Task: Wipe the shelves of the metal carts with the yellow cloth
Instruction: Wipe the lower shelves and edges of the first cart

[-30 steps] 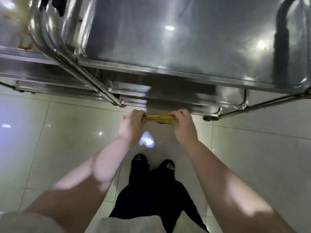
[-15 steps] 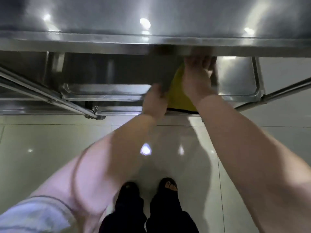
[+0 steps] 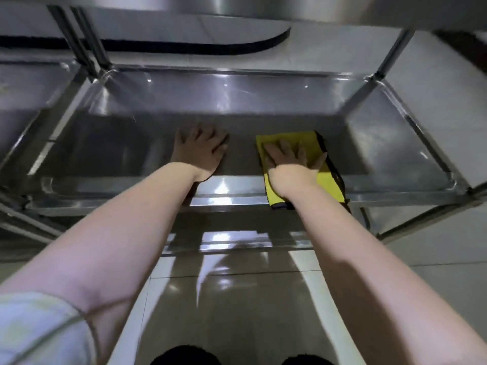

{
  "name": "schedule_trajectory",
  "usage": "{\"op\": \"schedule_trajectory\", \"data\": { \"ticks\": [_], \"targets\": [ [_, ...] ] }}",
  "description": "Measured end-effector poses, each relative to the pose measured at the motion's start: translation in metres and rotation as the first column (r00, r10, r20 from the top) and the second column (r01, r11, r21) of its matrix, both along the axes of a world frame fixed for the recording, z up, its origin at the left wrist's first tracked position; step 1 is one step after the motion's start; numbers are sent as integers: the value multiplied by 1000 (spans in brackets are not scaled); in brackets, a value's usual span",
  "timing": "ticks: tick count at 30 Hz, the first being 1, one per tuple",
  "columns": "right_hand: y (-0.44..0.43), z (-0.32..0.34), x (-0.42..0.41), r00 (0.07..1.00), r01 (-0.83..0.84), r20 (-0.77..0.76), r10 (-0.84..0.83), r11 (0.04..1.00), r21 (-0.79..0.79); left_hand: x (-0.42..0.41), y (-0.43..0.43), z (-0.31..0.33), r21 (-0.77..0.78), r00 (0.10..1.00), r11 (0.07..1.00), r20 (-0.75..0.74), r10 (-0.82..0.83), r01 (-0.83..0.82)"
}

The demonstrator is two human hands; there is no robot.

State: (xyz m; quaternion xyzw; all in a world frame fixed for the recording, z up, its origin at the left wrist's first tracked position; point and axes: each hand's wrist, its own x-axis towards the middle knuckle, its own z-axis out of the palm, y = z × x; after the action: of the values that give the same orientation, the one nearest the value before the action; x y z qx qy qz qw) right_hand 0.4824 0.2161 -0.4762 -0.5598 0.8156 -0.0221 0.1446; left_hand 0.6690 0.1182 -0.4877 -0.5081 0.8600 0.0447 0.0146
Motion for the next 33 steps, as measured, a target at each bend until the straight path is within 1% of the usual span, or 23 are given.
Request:
{"op": "schedule_trajectory", "data": {
  "ticks": [4, 6, 8, 11, 13, 14, 16, 17, 19, 21, 22, 24, 26, 28, 30, 33],
  "targets": [
    [10, -4, -18, 997, -81, -12, 81, 997, 6, 3, -5, -11, -15, 999, 999, -45, 29, -30],
    [14, 1, -51, 997, -72, -16, 72, 997, 3, 2, -4, -10, -17, 998, 999, -49, 36, -36],
    [25, 1, -113, 999, 24, -39, -22, 999, 48, 2, -4, -10, -9, 997, 999, -55, 49, -49],
    [38, -12, -207, 973, 198, -134, -186, 976, 88, -2, -4, -12, -18, 997, 998, -63, 53, -54],
    [28, -29, -236, 944, 313, -142, -298, 944, 105, -4, -5, -13, -33, 997, 998, -57, 42, -44],
    [21, -31, -232, 934, 340, -153, -324, 935, 95, -5, -5, -13, -37, 998, 999, -49, 38, -40],
    [4, -23, -180, 945, 312, -128, -300, 946, 92, -6, -6, -12, -34, 999, 999, -37, 38, -39],
    [-6, -23, -143, 963, 251, -120, -239, 963, 97, -5, -6, -12, -28, 999, 999, -34, 42, -43],
    [-21, -8, -50, 993, 111, -38, -109, 991, 70, -5, -6, -11, -12, 998, 999, -33, 48, -49],
    [-28, -3, 34, 997, -76, -15, 76, 997, 15, -4, -5, -10, -5, 998, 998, -23, 57, -57],
    [-30, -5, 56, 987, -157, -16, 157, 988, 0, -3, -5, -10, -7, 998, 998, -11, 61, -61],
    [-29, -8, 60, 975, -221, 8, 221, 975, -19, -1, -6, -10, -5, 998, 998, -3, 57, -57],
    [-25, -5, 23, 974, -225, 18, 227, 973, -57, -1, -7, -10, 0, 998, 998, -33, 55, -55],
    [-20, -8, -40, 985, -170, -33, 169, 984, -52, -1, -8, -11, 7, 997, 998, -43, 58, -57],
    [-5, -6, -115, 999, 1, -39, -1, 1000, -16, -3, -9, -10, 6, 998, 998, -29, 60, -60],
    [27, 2, -197, 972, 233, -10, -233, 972, 13, -7, -7, -7, 5, 998, 998, -20, 60, -60]
  ]
}}
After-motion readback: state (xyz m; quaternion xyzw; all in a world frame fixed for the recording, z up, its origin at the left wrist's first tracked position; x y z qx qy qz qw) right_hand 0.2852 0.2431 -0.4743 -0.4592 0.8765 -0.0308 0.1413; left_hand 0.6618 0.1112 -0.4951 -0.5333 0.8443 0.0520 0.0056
